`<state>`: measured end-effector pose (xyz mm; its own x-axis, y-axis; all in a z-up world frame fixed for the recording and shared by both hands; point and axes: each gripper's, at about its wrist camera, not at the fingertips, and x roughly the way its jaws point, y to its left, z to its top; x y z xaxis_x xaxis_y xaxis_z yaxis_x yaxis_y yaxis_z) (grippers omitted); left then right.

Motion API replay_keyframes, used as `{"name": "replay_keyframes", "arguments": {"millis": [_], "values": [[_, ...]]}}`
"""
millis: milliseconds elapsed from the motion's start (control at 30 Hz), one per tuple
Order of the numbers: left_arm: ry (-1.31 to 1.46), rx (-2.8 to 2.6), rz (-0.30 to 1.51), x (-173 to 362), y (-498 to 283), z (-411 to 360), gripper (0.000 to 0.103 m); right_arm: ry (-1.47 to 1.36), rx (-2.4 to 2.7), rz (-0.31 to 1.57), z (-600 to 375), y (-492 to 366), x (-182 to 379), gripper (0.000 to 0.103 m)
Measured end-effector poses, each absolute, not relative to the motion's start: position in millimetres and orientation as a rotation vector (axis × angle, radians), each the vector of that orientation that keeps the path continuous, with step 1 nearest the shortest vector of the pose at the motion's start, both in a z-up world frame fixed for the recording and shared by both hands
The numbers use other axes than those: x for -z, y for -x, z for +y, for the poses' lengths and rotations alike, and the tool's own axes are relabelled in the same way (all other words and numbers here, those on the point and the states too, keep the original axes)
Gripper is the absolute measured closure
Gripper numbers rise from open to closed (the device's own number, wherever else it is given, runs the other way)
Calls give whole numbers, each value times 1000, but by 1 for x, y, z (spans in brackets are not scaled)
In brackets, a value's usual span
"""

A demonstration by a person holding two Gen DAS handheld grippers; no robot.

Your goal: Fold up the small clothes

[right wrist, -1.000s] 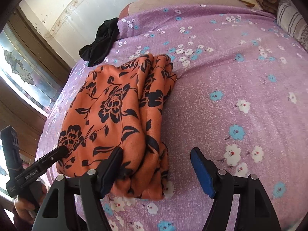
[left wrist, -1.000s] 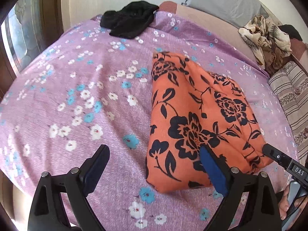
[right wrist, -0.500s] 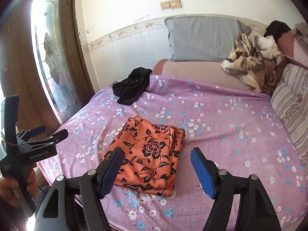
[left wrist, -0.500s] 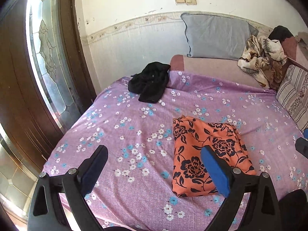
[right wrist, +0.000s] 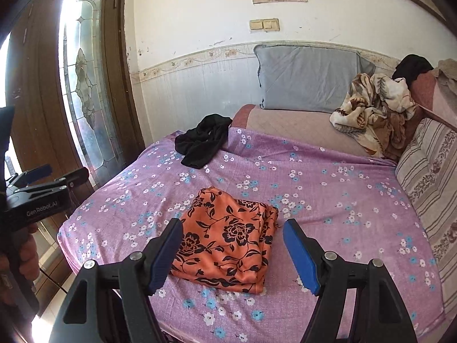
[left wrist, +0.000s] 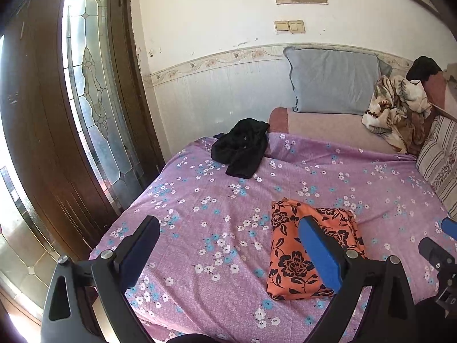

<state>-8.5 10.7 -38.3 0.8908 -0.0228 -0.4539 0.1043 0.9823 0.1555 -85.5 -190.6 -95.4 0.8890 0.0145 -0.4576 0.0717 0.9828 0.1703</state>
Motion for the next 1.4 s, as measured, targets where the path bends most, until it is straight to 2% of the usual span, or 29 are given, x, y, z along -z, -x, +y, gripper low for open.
{"name": "replay_keyframes", "arguments": {"millis": [300,1400], "values": [[-161,78,481,36,8,11,5,-151,28,482,-173,81,98,27],[-113,101,415,6,32,24,5,-84,60,374,-157,101,54,27]]}}
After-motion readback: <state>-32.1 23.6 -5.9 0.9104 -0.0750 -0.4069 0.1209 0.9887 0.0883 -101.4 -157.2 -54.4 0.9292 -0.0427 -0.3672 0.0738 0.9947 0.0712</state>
